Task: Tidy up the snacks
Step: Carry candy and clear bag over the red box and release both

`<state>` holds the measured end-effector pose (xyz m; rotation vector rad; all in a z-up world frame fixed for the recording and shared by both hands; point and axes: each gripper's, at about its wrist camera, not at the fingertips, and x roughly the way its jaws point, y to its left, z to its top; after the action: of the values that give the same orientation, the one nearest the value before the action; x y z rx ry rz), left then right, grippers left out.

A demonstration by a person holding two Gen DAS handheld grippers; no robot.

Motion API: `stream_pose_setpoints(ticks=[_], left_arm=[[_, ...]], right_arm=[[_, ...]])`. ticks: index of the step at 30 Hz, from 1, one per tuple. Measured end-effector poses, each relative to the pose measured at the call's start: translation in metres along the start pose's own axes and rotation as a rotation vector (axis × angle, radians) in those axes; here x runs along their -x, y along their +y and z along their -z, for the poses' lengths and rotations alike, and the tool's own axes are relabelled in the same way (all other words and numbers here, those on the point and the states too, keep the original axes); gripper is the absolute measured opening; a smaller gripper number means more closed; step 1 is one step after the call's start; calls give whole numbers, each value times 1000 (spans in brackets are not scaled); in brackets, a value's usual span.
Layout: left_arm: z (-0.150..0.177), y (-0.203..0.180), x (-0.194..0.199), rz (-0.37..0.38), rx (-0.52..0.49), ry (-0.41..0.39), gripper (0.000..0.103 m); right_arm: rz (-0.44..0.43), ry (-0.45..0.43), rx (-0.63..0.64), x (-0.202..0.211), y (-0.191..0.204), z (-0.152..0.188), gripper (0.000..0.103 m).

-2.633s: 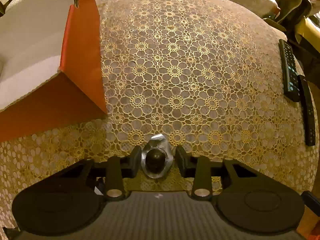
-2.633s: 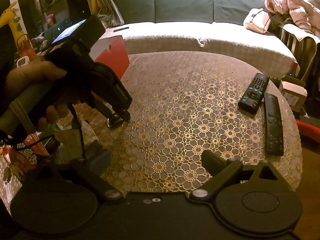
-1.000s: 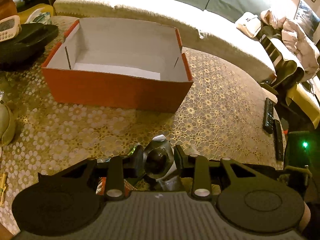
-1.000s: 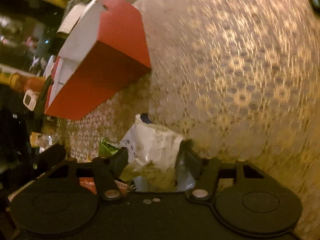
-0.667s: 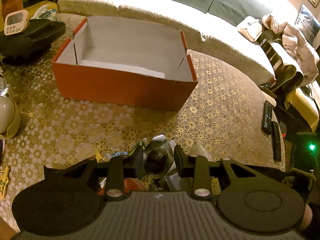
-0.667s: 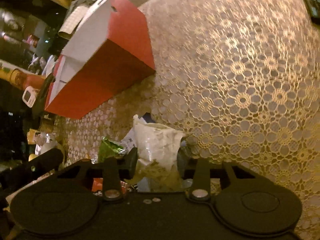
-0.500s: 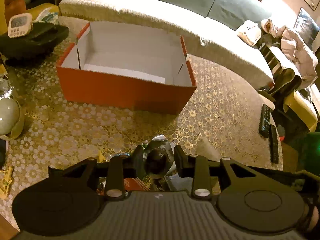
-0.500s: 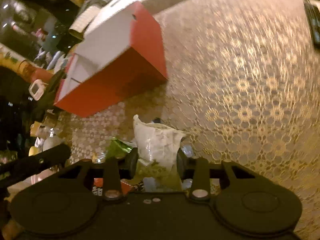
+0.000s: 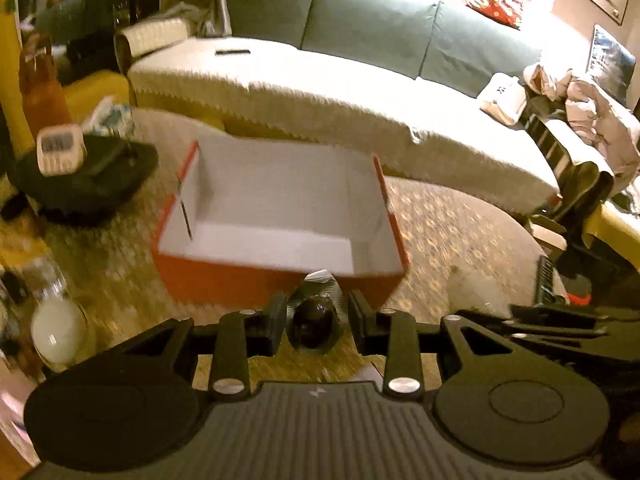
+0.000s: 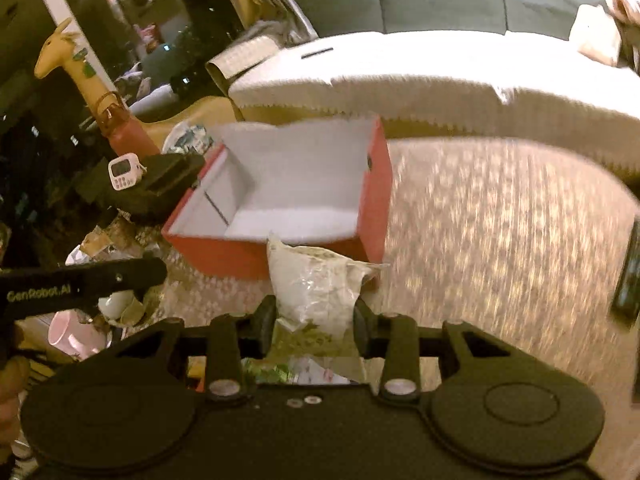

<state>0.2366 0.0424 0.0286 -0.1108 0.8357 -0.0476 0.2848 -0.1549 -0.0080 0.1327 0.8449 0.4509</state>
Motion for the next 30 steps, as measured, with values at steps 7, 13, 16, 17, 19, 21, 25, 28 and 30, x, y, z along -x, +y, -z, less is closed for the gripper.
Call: stream_pose_setpoints(ticks=[7, 13, 16, 17, 19, 21, 25, 28, 30], left_arm=[[-35, 8, -20, -75, -50, -16, 32], [-58, 17, -48, -163, -105, -4, 32], [-67, 25, -67, -187, -116, 18, 32], [-69, 28, -74, -190, -110, 30, 32], [-72, 33, -89, -203, -104, 53, 33], [-75, 38, -103, -226, -107, 70, 32], [-76, 45, -129, -237, -106, 105, 33], [-75, 48, -145, -226, -94, 134, 33], [-72, 48, -155, -220, -96, 157, 33]], right_arm=[[37, -41, 127, -14, 20, -38, 38], [81, -38, 224, -40, 32, -60, 38], [90, -28, 243, -57, 34, -70, 38], [91, -22, 246, -63, 34, -72, 38], [96, -7, 253, -77, 36, -77, 38], [100, 8, 258, -92, 37, -80, 38], [98, 42, 258, -120, 39, -83, 38], [90, 73, 260, -137, 38, -81, 38], [98, 90, 264, -147, 38, -79, 38]])
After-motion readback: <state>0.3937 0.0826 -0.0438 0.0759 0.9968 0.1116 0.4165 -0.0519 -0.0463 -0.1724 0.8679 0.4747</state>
